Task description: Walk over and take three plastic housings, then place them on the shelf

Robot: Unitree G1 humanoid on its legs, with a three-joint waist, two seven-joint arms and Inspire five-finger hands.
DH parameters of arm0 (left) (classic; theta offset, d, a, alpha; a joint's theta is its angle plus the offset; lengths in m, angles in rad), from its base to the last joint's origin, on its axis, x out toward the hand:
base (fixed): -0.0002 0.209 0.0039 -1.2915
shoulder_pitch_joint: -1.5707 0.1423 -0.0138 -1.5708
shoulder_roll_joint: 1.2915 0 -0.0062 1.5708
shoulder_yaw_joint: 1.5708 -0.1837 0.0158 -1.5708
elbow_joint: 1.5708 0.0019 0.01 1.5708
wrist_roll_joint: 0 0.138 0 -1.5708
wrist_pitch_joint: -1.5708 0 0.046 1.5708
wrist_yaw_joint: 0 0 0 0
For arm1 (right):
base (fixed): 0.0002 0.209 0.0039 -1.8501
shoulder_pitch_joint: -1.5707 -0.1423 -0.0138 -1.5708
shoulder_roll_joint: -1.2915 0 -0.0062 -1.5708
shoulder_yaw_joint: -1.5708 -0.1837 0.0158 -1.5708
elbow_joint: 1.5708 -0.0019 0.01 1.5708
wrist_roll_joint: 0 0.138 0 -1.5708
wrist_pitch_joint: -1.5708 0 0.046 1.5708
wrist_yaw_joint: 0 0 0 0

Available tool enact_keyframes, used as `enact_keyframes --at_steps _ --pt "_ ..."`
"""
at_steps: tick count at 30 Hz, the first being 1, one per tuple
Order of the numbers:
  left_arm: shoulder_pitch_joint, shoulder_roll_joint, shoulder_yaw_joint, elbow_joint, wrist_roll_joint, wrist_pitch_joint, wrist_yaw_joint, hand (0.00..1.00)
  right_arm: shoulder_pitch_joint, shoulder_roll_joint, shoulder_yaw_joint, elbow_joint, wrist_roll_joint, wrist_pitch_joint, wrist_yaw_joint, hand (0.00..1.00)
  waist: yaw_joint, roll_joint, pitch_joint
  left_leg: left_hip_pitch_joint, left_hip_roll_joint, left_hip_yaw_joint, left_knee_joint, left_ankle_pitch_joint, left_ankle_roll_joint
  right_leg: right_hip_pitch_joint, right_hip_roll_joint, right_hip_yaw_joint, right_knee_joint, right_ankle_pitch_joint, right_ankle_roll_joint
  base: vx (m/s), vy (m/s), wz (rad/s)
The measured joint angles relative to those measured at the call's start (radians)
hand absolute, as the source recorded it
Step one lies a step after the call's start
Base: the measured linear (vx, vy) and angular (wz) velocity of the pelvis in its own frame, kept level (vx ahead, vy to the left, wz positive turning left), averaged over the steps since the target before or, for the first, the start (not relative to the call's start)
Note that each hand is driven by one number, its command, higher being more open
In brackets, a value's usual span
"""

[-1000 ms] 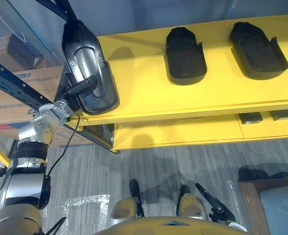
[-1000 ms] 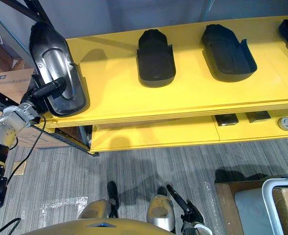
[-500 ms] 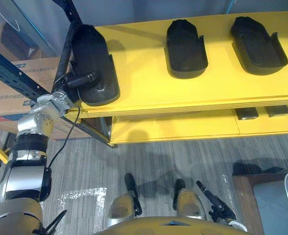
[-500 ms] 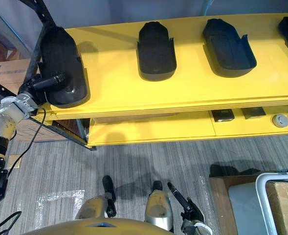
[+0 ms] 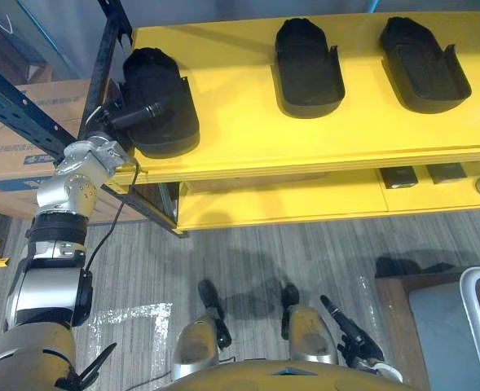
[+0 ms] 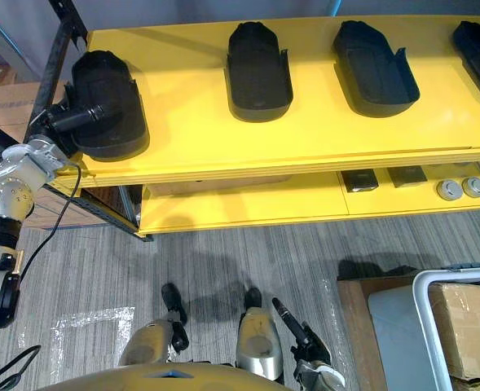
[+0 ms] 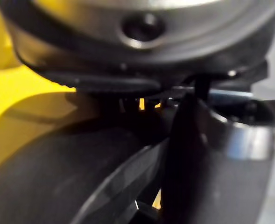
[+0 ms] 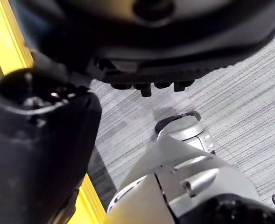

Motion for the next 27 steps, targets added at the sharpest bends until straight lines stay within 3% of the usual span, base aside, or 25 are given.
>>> enact_keyframes --at_steps 4,11,16,20,27 --pt "-0.007 -0.014 0.000 -0.001 0.040 -0.035 0.022 1.00 0.000 0.008 0.022 -0.018 0.001 -0.005 0.000 1.00 -0.006 -0.008 0.007 0.000 0.001 0.034 -0.001 0.000 0.000 -0.005 0.001 0.014 -0.012 0.007 -0.001 -0.01 0.021 -0.08" --pt "-0.047 -0.022 -0.005 0.001 0.041 -0.038 0.037 1.00 0.002 0.010 0.052 -0.020 0.000 -0.006 -0.007 1.00 -0.011 -0.016 0.013 -0.003 -0.005 0.054 -0.007 0.000 0.000 -0.011 0.000 0.024 -0.029 0.009 -0.002 0.01 0.019 -0.08" --pt "-0.076 -0.023 -0.025 0.002 0.039 -0.049 0.047 1.00 0.008 0.010 0.057 -0.021 0.000 -0.013 -0.016 1.00 -0.037 -0.019 0.014 -0.002 -0.009 0.062 0.034 0.001 0.003 -0.005 -0.006 0.056 -0.024 0.030 0.008 0.09 0.006 -0.12" --pt "-0.080 -0.024 -0.043 0.001 0.088 -0.103 0.076 1.00 0.022 0.011 0.056 -0.021 -0.001 -0.022 -0.016 1.00 -0.059 -0.018 0.014 0.000 0.002 0.058 0.091 -0.016 0.018 0.018 0.001 0.058 -0.022 0.062 0.016 0.12 -0.025 -0.04" --pt "-0.133 -0.024 -0.068 -0.003 0.162 -0.137 0.098 1.00 0.026 0.010 0.013 -0.029 0.000 -0.055 -0.015 1.00 -0.075 -0.012 0.017 0.003 0.026 0.036 0.170 -0.071 0.020 0.055 0.011 0.055 -0.022 0.050 0.009 0.12 -0.022 -0.03"
